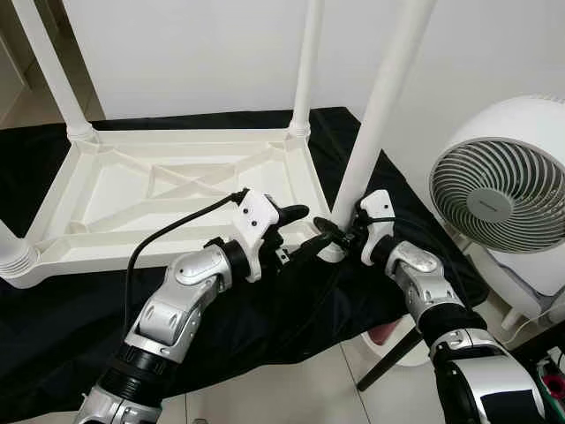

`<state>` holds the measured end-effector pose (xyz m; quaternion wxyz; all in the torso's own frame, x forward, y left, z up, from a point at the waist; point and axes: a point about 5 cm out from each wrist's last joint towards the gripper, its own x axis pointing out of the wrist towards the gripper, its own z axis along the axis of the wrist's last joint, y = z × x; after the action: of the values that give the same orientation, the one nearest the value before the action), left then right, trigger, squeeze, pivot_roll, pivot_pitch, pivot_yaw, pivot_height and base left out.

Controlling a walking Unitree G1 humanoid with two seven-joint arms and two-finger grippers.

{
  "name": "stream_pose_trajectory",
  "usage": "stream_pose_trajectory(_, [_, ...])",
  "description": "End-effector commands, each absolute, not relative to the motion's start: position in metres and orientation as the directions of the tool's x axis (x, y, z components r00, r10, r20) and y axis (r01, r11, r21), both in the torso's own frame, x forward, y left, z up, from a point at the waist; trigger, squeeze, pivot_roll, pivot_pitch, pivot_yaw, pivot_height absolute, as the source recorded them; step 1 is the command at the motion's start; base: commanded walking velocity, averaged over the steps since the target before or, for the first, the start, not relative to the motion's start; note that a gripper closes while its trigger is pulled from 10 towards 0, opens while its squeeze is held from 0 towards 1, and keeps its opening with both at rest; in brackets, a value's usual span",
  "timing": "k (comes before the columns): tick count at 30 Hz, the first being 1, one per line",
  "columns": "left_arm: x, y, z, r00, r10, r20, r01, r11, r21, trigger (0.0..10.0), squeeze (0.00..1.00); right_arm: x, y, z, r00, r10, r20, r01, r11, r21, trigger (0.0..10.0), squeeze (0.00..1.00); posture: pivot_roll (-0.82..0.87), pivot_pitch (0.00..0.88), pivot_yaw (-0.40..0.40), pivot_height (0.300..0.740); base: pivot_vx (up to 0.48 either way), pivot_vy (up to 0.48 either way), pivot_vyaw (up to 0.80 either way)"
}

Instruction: Building children table

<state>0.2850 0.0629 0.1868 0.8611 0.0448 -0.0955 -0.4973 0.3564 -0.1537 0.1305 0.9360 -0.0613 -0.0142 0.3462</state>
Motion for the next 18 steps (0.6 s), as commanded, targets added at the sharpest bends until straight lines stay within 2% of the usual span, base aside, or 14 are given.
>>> stream_pose_trajectory(1, [0.285, 0.061, 0.187, 0.473, -0.874, 0.108, 0.856, 0.485, 0.179, 10.0, 0.0, 0.355, -0.159, 0.123, 0.758, 0.65, -0.054, -0.651, 0.748, -0.127, 0.0, 0.0, 0.07, 0.016, -0.005, 0.74, 0.0, 0.0, 0.0])
stream_pose_trajectory(3, [0.285, 0.061, 0.187, 0.472, -0.875, 0.109, 0.857, 0.484, 0.179, 10.0, 0.0, 0.354, -0.161, 0.122, 0.765, 0.642, -0.054, -0.643, 0.755, -0.129, 0.0, 0.0, 0.07, 0.017, -0.005, 0.74, 0.0, 0.0, 0.0])
stream_pose_trajectory(4, [0.285, 0.061, 0.187, 0.471, -0.875, 0.108, 0.857, 0.483, 0.179, 10.0, 0.0, 0.354, -0.163, 0.12, 0.781, 0.622, -0.06, -0.624, 0.772, -0.126, 10.0, 0.0, 0.07, 0.017, -0.007, 0.74, 0.0, 0.0, 0.0])
stream_pose_trajectory(10, [0.285, 0.061, 0.187, 0.471, -0.876, 0.108, 0.857, 0.483, 0.179, 10.0, 0.0, 0.354, -0.165, 0.114, 0.836, 0.544, -0.074, -0.548, 0.831, -0.096, 10.0, 0.0, 0.07, 0.02, -0.008, 0.74, 0.0, 0.0, 0.0])
stream_pose_trajectory(15, [0.284, 0.061, 0.186, 0.472, -0.875, 0.109, 0.857, 0.484, 0.175, 10.0, 0.0, 0.354, -0.15, 0.111, 0.922, 0.385, -0.034, -0.386, 0.922, -0.036, 10.0, 0.0, 0.07, 0.027, -0.013, 0.74, 0.0, 0.0, 0.0])
stream_pose_trajectory(18, [0.284, 0.061, 0.186, 0.472, -0.875, 0.109, 0.857, 0.484, 0.175, 10.0, 0.0, 0.354, -0.147, 0.111, 0.931, 0.363, -0.031, -0.364, 0.931, -0.025, 10.0, 0.0, 0.07, 0.027, -0.013, 0.74, 0.0, 0.0, 0.0])
